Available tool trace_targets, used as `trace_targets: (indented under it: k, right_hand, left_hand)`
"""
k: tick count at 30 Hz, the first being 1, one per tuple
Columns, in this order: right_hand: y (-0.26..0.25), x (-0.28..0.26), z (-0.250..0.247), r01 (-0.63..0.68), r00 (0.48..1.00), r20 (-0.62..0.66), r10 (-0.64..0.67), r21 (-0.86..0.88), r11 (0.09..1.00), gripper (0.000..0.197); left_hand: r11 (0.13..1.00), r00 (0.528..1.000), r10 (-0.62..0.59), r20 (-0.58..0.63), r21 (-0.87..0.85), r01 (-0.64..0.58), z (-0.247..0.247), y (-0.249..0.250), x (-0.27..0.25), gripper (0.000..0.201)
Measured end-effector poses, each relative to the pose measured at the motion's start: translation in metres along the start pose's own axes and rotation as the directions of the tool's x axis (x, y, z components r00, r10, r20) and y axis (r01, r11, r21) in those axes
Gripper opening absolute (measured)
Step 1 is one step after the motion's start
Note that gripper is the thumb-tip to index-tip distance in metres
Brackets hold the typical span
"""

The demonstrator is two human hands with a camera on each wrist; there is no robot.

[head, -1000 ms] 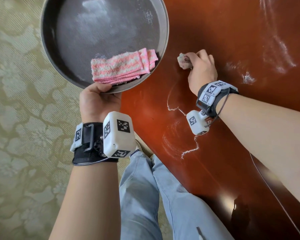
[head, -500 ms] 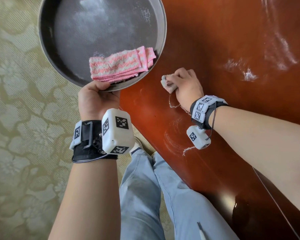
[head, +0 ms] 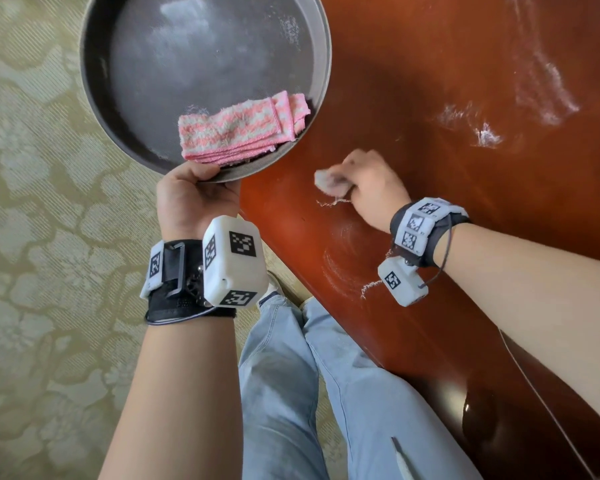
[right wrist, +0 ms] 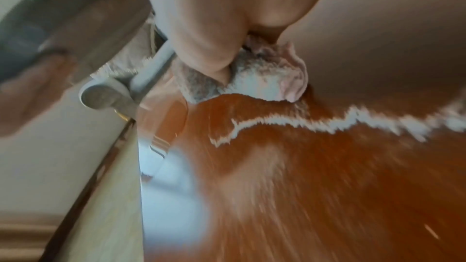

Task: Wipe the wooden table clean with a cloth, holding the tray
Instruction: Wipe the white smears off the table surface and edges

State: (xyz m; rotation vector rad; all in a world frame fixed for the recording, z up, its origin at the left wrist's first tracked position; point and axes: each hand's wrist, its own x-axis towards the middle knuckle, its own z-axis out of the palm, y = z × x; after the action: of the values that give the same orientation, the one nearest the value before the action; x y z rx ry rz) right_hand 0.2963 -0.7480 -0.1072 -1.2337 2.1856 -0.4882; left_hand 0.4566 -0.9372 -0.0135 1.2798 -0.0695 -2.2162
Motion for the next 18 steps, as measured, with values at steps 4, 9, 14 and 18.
trace_targets:
  k: [4,9,14,18]
  right_hand:
    - [-0.002,0.03,-0.02,-0.099,0.946,-0.317,0.066,-0.089,0.991,0.034]
    - [0.002,0.056,-0.024,-0.278,0.911,-0.366,0.19,-0.206,0.938,0.025]
    - [0.003,0.057,-0.009,-0.401,0.889,-0.322,0.325,-0.207,0.893,0.033]
    - [-0.003,0.057,0.001,-0.376,0.897,-0.277,0.345,-0.067,0.924,0.042]
  left_hand:
    - [1.0,1.0,-0.005,0.012,0.0,0.005,-0.01,0.009,-0.003,0.035]
    - [0.999,1.0,0.013,-0.002,-0.032,-0.013,-0.027,0.024,-0.003,0.036]
    - [0.999,1.0,0.022,-0.021,-0.039,-0.023,-0.042,0.039,-0.003,0.038]
    - [0.998,1.0,0.02,-0.024,-0.051,-0.021,-0.05,0.046,-0.004,0.039]
